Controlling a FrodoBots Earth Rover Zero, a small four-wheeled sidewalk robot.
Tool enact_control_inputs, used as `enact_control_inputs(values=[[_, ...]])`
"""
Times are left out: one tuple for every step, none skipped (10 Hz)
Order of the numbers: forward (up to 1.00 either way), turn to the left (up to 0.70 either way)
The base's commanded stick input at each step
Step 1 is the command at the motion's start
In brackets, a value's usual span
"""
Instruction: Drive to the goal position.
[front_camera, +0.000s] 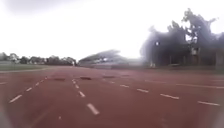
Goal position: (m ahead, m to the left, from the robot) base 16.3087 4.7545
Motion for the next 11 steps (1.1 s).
enact_control_inputs(values=[[0.45, 0.27], [0.45, 0.27], [0.45, 0.27], [0.45, 0.27], [0.45, 0.27], [0.45, 0.27], [0.45, 0.27], [0.45, 0.27], [0.45, 0.27], [0.45, 0.27], [0.45, 0.27]])
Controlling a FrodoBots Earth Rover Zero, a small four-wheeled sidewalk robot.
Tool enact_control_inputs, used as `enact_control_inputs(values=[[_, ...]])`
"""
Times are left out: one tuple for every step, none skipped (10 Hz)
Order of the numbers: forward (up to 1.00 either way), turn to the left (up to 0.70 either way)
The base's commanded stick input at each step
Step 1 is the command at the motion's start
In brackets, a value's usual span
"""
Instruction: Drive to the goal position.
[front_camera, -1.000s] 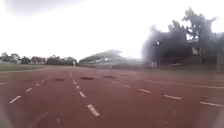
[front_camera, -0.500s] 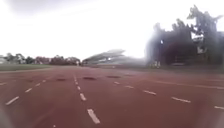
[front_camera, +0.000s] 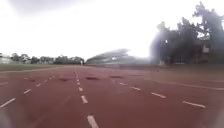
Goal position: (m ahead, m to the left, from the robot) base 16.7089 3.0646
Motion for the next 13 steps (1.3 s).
enact_control_inputs(values=[[0.45, 0.27], [0.45, 0.27], [0.45, 0.27], [0.45, 0.27], [0.45, 0.27], [0.45, 0.27], [0.45, 0.27], [0.45, 0.27], [0.45, 0.27], [0.45, 0.27], [0.45, 0.27], [0.45, 0.27], [0.45, 0.27]])
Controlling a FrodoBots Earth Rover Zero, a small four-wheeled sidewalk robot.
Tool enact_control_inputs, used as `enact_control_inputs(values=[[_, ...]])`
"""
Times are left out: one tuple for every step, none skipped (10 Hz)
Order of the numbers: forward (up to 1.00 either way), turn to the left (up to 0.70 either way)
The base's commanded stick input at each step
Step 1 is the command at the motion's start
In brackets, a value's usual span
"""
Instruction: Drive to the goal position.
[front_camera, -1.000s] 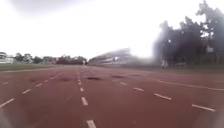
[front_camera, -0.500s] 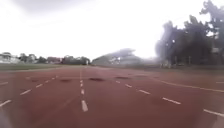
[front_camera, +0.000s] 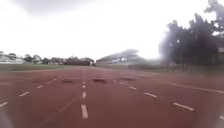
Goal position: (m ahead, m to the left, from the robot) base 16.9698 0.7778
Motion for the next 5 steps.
enact_control_inputs(values=[[0.45, 0.27], [0.45, 0.27], [0.45, 0.27], [0.45, 0.27], [0.45, 0.27]])
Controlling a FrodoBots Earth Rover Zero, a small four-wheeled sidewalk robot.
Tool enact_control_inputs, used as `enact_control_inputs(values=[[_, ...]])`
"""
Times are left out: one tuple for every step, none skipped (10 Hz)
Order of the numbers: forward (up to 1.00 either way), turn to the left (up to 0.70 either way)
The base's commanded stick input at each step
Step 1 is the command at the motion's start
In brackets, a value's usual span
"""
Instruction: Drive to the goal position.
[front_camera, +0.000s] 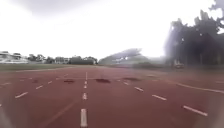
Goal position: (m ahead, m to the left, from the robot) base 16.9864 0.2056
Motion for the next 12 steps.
enact_control_inputs(values=[[0.45, 0.27], [0.45, 0.27], [0.45, 0.27], [0.45, 0.27], [0.45, 0.27], [0.45, 0.27], [0.45, 0.27], [0.45, 0.27], [0.45, 0.27], [0.45, 0.27], [0.45, 0.27], [0.45, 0.27]])
